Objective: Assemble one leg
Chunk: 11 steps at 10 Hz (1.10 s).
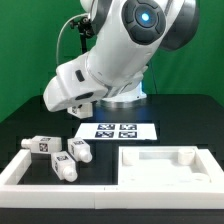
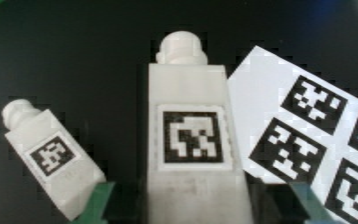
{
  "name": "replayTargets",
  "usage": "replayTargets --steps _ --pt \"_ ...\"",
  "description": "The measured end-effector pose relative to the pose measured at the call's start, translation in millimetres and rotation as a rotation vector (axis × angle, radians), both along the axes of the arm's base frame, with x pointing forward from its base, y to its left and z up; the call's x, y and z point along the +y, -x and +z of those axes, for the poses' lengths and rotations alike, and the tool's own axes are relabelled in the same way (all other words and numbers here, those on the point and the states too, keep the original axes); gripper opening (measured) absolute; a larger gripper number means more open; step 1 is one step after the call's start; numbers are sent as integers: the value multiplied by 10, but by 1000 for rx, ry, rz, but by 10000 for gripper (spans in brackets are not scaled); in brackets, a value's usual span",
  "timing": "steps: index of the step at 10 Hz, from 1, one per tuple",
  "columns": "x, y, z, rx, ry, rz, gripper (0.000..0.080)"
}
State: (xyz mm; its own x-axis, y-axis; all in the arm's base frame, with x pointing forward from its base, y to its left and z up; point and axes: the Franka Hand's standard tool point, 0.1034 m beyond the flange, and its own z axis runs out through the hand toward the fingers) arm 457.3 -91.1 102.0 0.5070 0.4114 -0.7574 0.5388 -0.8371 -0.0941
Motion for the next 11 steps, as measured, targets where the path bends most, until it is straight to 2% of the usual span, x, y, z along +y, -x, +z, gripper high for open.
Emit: replayTargets --steps 2,3,4,5,6,7,9,10,11 --pt "8 -70 58 -110 -58 -14 278" --pt "200 -205 352 -125 -127 -131 278" --pt "210 -571 583 -205 -185 -177 278" --pt "72 -797 743 -286 -223 -184 278" --pt "-34 -852 774 -375 -254 -152 278" --pt "-25 -786 758 -406 -270 -157 279" --pt "-81 -837 766 -500 -297 -162 279" --pt "-52 -870 760 -557 -322 -191 279" --pt "154 -908 768 -582 -374 -316 279"
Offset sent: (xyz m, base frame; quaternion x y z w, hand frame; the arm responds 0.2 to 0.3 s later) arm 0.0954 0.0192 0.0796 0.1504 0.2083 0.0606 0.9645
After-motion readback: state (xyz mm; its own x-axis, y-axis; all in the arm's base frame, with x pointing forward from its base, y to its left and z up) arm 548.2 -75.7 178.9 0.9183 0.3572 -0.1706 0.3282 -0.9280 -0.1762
